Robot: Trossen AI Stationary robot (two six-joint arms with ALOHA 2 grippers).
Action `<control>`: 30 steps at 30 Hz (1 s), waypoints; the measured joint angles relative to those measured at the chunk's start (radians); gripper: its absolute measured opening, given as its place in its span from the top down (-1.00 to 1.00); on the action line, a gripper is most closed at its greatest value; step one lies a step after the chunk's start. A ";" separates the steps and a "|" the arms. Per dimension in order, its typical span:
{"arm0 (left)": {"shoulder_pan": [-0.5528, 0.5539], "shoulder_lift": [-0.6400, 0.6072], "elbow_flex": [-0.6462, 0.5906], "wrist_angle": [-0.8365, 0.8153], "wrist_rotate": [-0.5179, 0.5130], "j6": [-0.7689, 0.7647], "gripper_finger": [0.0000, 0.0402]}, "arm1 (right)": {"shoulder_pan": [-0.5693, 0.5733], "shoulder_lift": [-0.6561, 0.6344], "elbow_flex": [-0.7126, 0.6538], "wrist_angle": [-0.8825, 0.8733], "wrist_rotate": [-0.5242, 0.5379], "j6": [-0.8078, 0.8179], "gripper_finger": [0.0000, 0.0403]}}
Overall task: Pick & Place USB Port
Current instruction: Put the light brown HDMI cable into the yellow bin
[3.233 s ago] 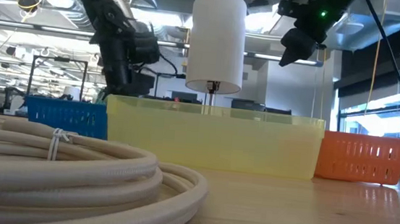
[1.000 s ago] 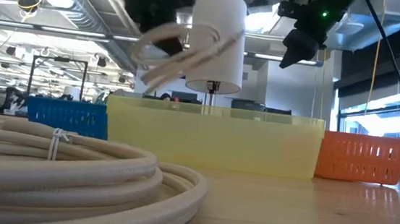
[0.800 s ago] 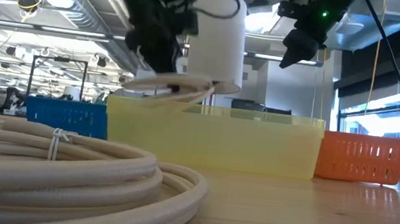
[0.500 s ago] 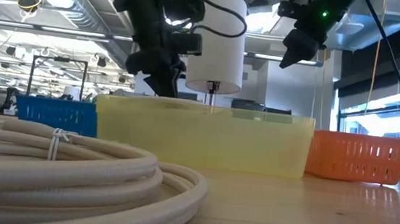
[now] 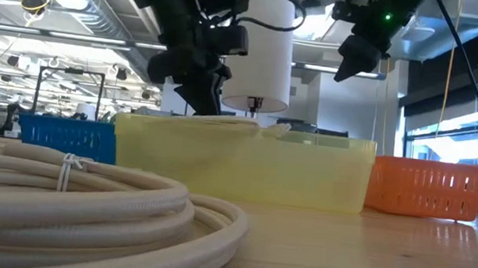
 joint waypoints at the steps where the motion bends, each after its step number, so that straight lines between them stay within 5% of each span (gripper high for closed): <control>1: -0.002 0.001 0.000 -0.003 -0.001 0.000 0.94 | 0.000 0.000 0.000 0.000 0.000 0.000 -0.40; 21: 0.012 0.134 -0.001 0.046 -0.034 0.114 0.94 | 0.000 0.000 0.000 0.000 -0.008 0.001 -0.40; 30: -0.011 0.126 -0.001 0.084 -0.142 0.146 0.46 | 0.000 0.000 0.000 0.000 -0.008 0.002 -0.40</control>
